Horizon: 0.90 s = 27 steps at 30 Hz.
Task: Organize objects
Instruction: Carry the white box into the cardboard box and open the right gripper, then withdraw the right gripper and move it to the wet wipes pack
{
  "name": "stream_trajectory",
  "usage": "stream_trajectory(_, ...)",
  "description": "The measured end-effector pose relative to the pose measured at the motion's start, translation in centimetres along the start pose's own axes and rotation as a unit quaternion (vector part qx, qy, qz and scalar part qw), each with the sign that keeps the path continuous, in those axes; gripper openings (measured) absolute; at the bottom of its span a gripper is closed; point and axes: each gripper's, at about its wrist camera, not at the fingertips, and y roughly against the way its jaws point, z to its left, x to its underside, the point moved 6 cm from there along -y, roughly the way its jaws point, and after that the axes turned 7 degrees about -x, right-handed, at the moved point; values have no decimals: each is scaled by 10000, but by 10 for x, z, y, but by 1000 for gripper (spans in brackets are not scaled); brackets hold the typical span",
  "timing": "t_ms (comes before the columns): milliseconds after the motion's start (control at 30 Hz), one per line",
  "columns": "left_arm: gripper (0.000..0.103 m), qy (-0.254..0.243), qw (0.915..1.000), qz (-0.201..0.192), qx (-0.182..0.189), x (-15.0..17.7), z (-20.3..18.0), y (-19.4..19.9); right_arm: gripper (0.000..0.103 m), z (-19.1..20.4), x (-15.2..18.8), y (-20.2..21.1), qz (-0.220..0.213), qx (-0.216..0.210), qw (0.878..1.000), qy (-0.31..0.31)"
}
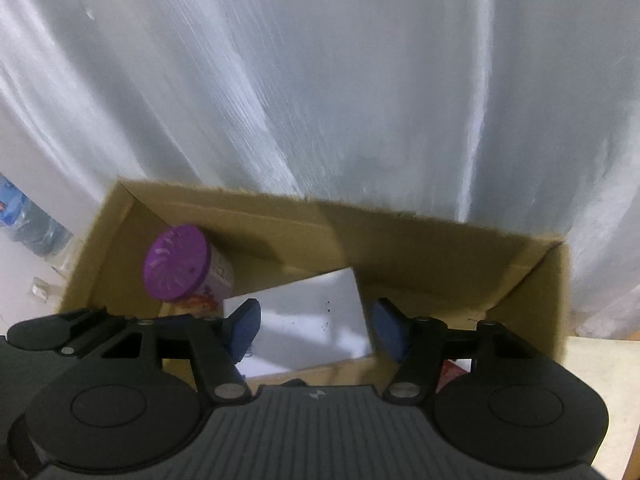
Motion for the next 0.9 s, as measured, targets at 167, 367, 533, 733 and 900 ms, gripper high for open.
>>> stream_trajectory(167, 95, 180, 9985, -482, 176, 11, 9, 56, 66, 11, 5, 56, -551, -361, 9978, 8)
stream_trajectory(367, 100, 263, 9913, -1271, 206, 52, 21, 153, 71, 41, 35, 142, -1184, -1195, 9856, 185)
stream_trajectory(533, 103, 324, 9825, -1831, 133, 101, 36, 212, 88, 64, 79, 185, -1379, -1915, 9708, 436)
stream_trajectory(733, 103, 987, 9745, -1986, -327, 178, 62, 225, 98, 86, 135, 163, -864, -2390, 9664, 382)
stream_trajectory(900, 103, 1570, 9701, -1812, -378, 226, 67, 193, 98, 111, 164, 114, -378, -2395, 9692, 436)
